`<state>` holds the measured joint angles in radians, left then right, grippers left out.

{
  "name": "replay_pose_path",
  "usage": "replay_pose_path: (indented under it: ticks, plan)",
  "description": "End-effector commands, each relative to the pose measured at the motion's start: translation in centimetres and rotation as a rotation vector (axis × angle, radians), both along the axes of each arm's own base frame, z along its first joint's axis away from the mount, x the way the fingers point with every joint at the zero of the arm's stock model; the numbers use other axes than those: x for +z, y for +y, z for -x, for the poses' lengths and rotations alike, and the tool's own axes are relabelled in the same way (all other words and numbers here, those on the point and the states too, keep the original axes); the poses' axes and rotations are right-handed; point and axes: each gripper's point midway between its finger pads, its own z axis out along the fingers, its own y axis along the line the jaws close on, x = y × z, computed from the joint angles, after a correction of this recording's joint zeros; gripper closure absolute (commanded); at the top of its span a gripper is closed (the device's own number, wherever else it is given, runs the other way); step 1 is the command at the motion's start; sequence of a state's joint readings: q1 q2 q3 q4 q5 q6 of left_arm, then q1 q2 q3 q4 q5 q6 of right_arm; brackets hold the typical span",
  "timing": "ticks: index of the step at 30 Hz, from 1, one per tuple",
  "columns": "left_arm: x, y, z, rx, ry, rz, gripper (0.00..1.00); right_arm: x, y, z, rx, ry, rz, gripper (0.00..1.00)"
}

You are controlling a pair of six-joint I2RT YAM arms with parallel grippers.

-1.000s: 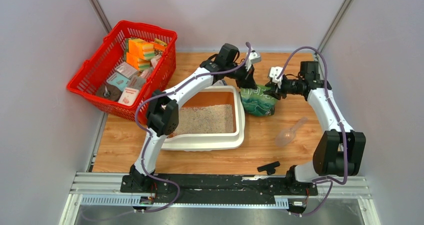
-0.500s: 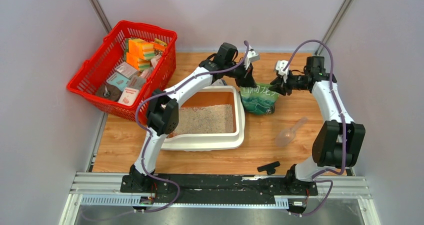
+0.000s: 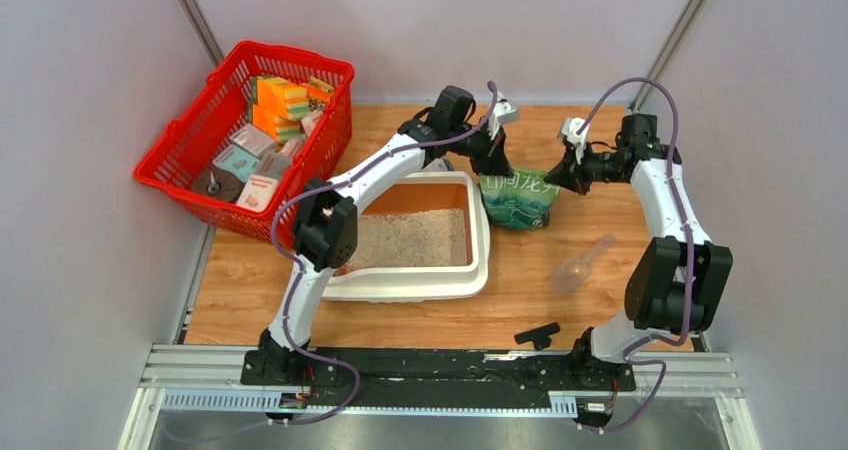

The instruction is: Fill the litter box with clean litter

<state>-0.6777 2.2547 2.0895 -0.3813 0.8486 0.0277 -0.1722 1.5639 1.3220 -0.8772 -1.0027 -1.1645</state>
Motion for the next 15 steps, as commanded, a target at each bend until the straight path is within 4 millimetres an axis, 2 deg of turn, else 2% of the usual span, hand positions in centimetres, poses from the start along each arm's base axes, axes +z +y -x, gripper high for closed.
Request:
replay_pose_path:
  ticks: [1, 2, 3, 5, 7, 8, 10, 11, 15]
  plan:
    - [4.4, 1.0, -0.3, -0.038, -0.073, 0.076, 1.0, 1.3, -0.7, 0.5, -0.073, 0.079, -0.054, 0.99]
    - [4.3, 1.2, -0.1, -0.043, -0.078, 0.072, 1.0, 1.6, -0.5, 0.9, -0.073, 0.091, -0.068, 1.0]
    - [5.1, 1.4, 0.2, -0.044, -0.09, 0.079, 1.0, 2.1, -0.2, 1.6, -0.073, 0.098, -0.078, 1.0]
    - [4.9, 1.9, 0.7, -0.048, -0.091, 0.071, 1.0, 2.5, 0.4, 2.5, -0.065, 0.104, -0.083, 1.0]
    - [6.2, 2.3, 1.4, -0.051, -0.112, 0.081, 1.0, 3.1, 0.9, 3.7, -0.052, 0.108, -0.076, 1.0]
    - [5.8, 2.6, 1.7, -0.047, -0.096, 0.073, 1.0, 3.2, 1.0, 4.1, -0.046, 0.114, -0.073, 1.0]
    - [6.9, 2.7, 2.1, -0.039, -0.099, 0.101, 1.0, 3.2, 1.1, 5.2, -0.035, 0.138, -0.06, 1.0]
    - [6.4, 2.8, 2.5, -0.031, -0.051, 0.099, 1.0, 3.2, 1.1, 5.5, -0.032, 0.145, -0.056, 1.0]
    - [6.6, 2.5, 3.8, -0.03, 0.007, 0.112, 1.0, 2.5, 1.2, 7.2, -0.017, 0.187, -0.04, 1.0]
